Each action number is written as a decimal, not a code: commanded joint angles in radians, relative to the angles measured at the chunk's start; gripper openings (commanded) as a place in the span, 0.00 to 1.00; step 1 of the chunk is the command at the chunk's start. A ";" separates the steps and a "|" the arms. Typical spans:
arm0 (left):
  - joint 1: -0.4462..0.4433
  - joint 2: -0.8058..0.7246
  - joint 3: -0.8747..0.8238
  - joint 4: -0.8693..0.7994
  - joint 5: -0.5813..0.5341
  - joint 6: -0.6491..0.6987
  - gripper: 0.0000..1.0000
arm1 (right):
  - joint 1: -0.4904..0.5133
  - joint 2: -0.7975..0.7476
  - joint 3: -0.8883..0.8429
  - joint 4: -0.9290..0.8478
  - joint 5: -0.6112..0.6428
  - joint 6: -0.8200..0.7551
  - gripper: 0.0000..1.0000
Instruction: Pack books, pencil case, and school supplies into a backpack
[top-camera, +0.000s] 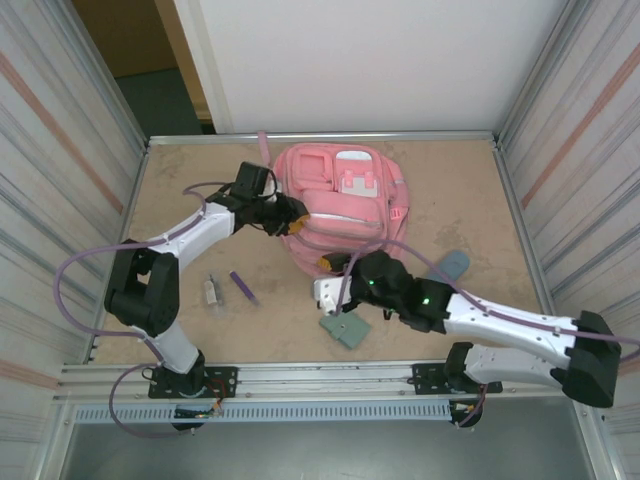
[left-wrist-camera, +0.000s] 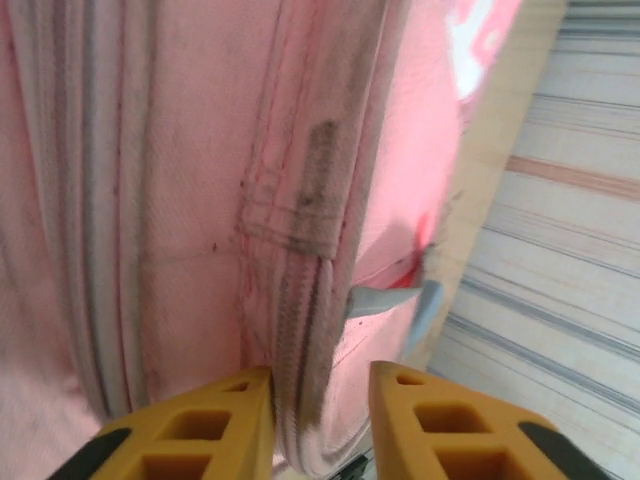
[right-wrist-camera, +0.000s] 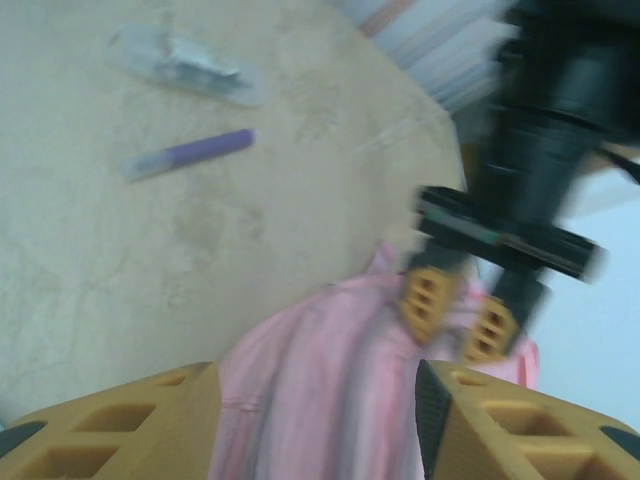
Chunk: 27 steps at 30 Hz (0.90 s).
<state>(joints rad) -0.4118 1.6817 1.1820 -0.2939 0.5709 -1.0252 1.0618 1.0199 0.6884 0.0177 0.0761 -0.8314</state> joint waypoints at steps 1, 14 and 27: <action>0.018 -0.008 -0.043 -0.045 -0.015 0.111 0.37 | -0.081 -0.072 -0.019 0.016 0.057 0.238 0.55; 0.215 0.025 -0.003 -0.035 -0.272 0.361 0.51 | -0.401 -0.179 0.027 -0.174 0.229 0.937 0.99; 0.192 0.262 0.049 0.199 -0.210 0.436 0.50 | -0.565 0.068 0.095 -0.409 -0.059 1.293 0.99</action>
<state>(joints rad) -0.2012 1.9476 1.2114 -0.1776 0.3573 -0.6331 0.5232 1.0355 0.7429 -0.3149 0.0963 0.3710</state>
